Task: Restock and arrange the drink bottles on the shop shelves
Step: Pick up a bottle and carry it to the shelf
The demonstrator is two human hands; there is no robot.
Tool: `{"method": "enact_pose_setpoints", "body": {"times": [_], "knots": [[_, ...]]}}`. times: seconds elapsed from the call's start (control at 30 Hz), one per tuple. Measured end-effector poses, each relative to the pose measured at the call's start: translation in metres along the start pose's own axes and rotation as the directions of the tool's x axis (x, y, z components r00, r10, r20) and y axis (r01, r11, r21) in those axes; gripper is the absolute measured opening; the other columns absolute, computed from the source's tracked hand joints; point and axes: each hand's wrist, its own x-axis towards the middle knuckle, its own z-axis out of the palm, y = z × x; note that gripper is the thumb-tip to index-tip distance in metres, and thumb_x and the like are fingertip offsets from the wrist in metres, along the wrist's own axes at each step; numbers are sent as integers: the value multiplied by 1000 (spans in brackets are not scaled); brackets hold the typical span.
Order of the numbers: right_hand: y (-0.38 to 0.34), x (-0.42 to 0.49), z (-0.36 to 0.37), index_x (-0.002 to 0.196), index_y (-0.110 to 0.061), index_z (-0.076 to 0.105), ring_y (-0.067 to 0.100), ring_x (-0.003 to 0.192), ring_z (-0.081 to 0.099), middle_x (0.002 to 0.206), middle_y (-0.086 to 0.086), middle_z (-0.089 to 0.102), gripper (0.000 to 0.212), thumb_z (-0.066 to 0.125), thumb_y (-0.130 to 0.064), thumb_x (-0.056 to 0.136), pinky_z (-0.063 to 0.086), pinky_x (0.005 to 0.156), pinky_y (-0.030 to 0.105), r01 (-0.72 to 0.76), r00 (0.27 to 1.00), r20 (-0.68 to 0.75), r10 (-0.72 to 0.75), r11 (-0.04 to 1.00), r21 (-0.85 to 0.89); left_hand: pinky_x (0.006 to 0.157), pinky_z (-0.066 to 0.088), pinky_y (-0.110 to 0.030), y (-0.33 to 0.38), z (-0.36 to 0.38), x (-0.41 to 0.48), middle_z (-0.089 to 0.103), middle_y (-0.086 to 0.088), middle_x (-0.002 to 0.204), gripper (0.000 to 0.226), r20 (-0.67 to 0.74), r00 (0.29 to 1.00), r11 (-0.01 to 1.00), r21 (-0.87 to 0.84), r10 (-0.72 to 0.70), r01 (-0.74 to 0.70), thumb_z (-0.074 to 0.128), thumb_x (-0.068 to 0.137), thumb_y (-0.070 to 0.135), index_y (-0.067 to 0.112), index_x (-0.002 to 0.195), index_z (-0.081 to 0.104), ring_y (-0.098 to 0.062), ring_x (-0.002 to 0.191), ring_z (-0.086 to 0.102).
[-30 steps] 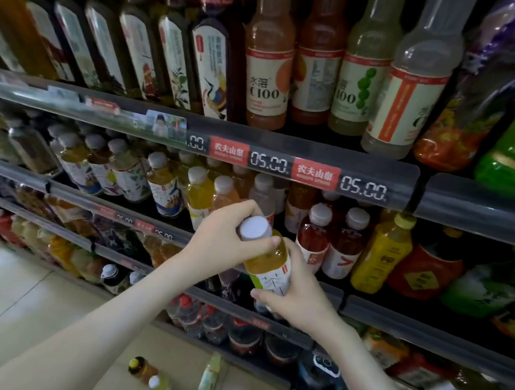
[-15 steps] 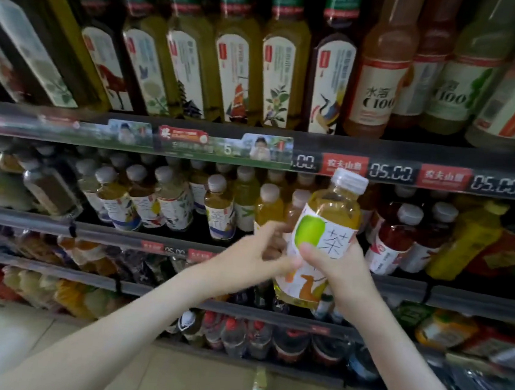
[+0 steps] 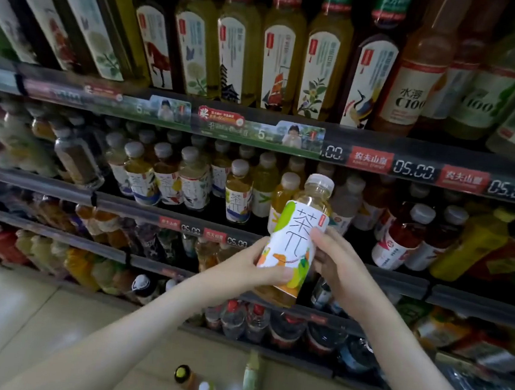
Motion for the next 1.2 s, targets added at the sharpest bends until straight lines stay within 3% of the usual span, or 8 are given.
{"method": "enact_pose_setpoints", "body": {"times": [0.1,0.2,0.33,0.4,0.57,0.77,1.03,1.2], "knots": [[9,-1,1,120,-12,59,21,100,68,112,6,71,44,61,-34,81,56,78,30,-38,997,70,38,999,0,83,51,-23,-9,0,-19,66,14,119,70,-4,999,993,-102,-52,51,70,66,44,33,130,43,-9,107,63],[20,-1,5,114,-14,61,16,94,67,105,2,72,45,64,-40,77,53,68,21,-88,987,140,83,996,34,91,51,-41,-25,1,-37,69,-1,115,78,-27,995,978,-188,-97,91,82,56,54,28,123,52,-19,102,64],[32,0,15,126,-7,55,24,107,64,116,9,68,88,85,-53,57,53,83,31,-114,957,273,101,993,32,70,56,-30,-48,-6,-58,74,-6,90,98,-26,975,894,-407,-220,191,91,26,54,12,109,61,-16,77,70],[37,-2,20,126,-6,55,26,107,63,116,12,66,87,86,-50,57,52,90,36,-128,933,348,90,988,88,77,55,-34,-57,-12,-64,73,-6,96,101,15,966,867,-437,-260,240,90,24,54,11,110,61,-20,84,69],[32,1,38,114,-11,62,25,95,68,105,11,70,75,86,-52,56,57,75,35,-137,942,324,88,982,132,72,56,-31,-53,-21,-66,74,-7,93,83,15,965,848,-474,-262,237,92,21,54,14,92,75,-20,82,71],[42,19,64,106,-18,62,24,89,68,97,7,73,35,73,-28,75,57,71,35,-110,983,149,107,994,11,87,55,-33,-38,-44,-51,71,1,107,44,-70,974,972,-113,-214,206,74,79,32,23,117,55,-17,96,68],[56,66,127,125,-17,56,24,103,66,114,9,69,50,65,-27,77,53,80,36,-97,995,31,93,977,191,85,55,-34,-43,-116,-50,63,10,110,63,-331,938,953,239,-100,186,76,74,47,28,125,43,-8,94,65],[61,103,179,118,-20,55,14,92,71,107,1,72,37,68,-24,83,57,70,30,-105,993,-54,107,994,35,65,51,-32,-42,-166,-47,62,1,91,47,-444,893,884,443,69,152,72,77,42,18,104,41,-13,80,63]]}}
